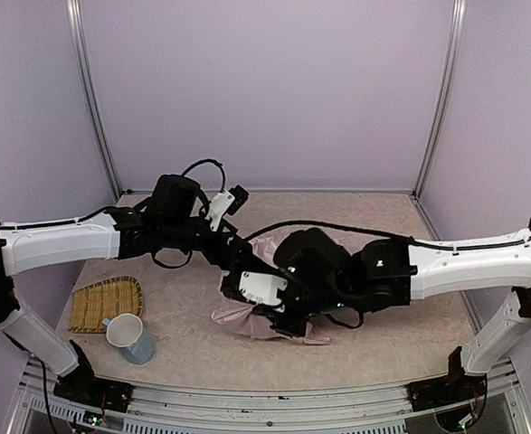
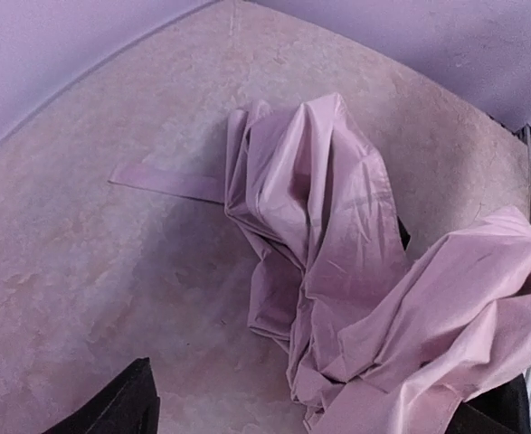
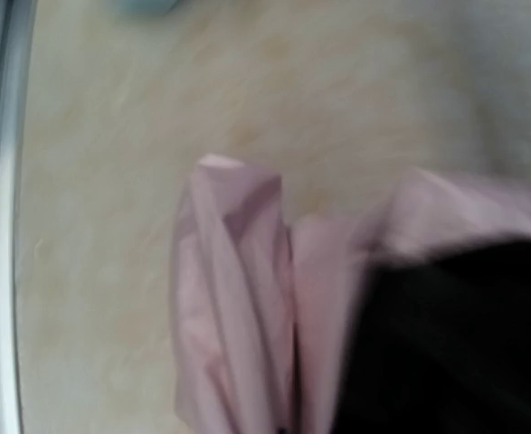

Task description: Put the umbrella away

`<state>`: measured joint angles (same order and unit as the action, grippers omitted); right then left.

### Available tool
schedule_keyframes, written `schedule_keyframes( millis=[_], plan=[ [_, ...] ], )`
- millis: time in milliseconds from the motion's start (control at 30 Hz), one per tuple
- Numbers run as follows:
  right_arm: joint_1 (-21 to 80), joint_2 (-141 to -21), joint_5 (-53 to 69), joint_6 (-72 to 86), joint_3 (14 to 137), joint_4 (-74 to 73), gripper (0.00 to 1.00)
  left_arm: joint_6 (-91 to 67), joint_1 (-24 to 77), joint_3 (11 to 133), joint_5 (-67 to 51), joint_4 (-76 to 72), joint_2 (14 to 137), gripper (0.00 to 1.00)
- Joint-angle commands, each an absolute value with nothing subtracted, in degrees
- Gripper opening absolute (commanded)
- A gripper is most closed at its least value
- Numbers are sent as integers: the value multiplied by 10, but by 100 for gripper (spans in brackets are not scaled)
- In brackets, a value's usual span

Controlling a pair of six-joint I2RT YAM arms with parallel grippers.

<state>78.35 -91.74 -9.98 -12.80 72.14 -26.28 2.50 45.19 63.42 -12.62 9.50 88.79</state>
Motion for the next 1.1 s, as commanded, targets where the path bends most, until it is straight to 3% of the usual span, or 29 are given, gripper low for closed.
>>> schedule_keyframes(
  millis=[0, 67, 200, 567, 633, 700, 767, 800, 833, 900, 933, 967, 1067],
  plan=[
    [683, -826, 82, -43, 659, -191, 0, 3, 434, 578, -115, -18, 759, 92],
    [640, -793, 142, -18, 608, -138, 0, 12, 435, 543, -136, -56, 712, 98],
    [562, -728, 227, 43, 530, -47, 0, 45, 453, 508, -185, -72, 674, 99],
    [501, -672, 274, 91, 463, 3, 0, 176, 557, 574, -226, -3, 811, 94],
    [499, -679, 279, 94, 470, 1, 0, 189, 573, 588, -209, -1, 839, 89],
    [499, -686, 279, 97, 478, -3, 0, 187, 577, 603, -193, 2, 864, 75],
    [499, -688, 280, 102, 479, -1, 0, 180, 578, 612, -178, 6, 880, 55],
    [498, -688, 275, 104, 478, -3, 0, 180, 578, 614, -173, 9, 885, 39],
    [498, -687, 263, 108, 476, -8, 3, 179, 578, 612, -171, 9, 884, 26],
    [496, -685, 203, 127, 473, -29, 33, 181, 577, 602, -171, 2, 876, 6],
    [490, -683, 176, 147, 469, -43, 47, 182, 577, 595, -172, -3, 870, 0],
    [479, -680, 153, 173, 463, -58, 58, 184, 577, 587, -171, -10, 862, 0],
    [435, -663, 150, 240, 422, -73, 71, 189, 575, 570, -170, -20, 846, 0]
  ],
)
